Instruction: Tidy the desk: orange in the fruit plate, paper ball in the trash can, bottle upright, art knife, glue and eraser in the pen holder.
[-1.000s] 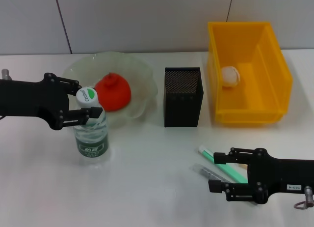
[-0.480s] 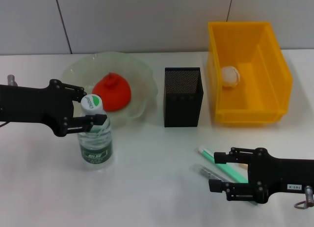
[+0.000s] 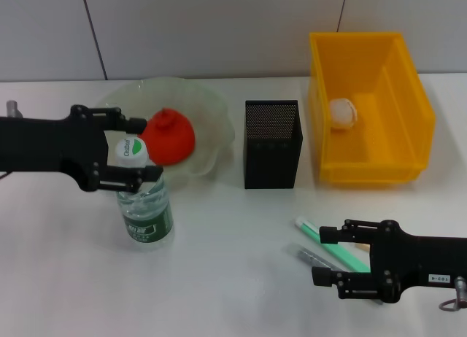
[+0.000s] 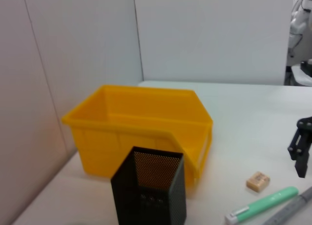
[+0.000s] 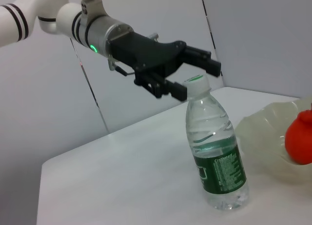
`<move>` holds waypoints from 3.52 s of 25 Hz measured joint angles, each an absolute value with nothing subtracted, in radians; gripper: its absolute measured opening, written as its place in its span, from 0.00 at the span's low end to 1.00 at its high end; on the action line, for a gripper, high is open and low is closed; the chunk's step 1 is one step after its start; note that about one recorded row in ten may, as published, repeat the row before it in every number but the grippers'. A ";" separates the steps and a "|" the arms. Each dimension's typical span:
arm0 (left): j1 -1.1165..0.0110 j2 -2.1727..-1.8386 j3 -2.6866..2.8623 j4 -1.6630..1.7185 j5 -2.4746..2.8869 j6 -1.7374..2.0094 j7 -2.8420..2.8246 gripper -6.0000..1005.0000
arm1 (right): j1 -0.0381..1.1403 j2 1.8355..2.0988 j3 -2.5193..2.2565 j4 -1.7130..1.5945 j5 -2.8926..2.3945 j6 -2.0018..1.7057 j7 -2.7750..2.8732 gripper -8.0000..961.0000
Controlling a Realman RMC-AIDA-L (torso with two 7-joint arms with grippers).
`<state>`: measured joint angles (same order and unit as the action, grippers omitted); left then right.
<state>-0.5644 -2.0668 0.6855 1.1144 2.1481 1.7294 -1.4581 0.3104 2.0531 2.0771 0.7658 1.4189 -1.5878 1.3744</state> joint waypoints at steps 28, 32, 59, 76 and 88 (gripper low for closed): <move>-0.320 -2.068 0.920 0.421 1.661 1.824 -0.716 0.81 | 0.469 2.004 2.169 1.365 0.977 -1.804 2.128 0.77; -0.318 -2.068 0.923 0.383 1.662 1.781 -0.691 0.81 | 0.538 2.012 2.166 1.455 0.858 -1.870 2.304 0.77; -0.324 -2.067 0.949 0.353 1.661 1.713 -0.671 0.81 | 0.771 2.078 1.629 1.275 0.496 -1.550 2.894 0.72; -0.328 -2.066 0.963 0.353 1.687 1.679 -0.668 0.81 | 0.800 2.079 1.571 1.155 0.504 -1.443 2.881 0.68; -0.323 -2.065 0.963 0.353 1.687 1.679 -0.669 0.81 | 0.801 2.079 1.561 1.102 0.536 -1.401 2.849 0.54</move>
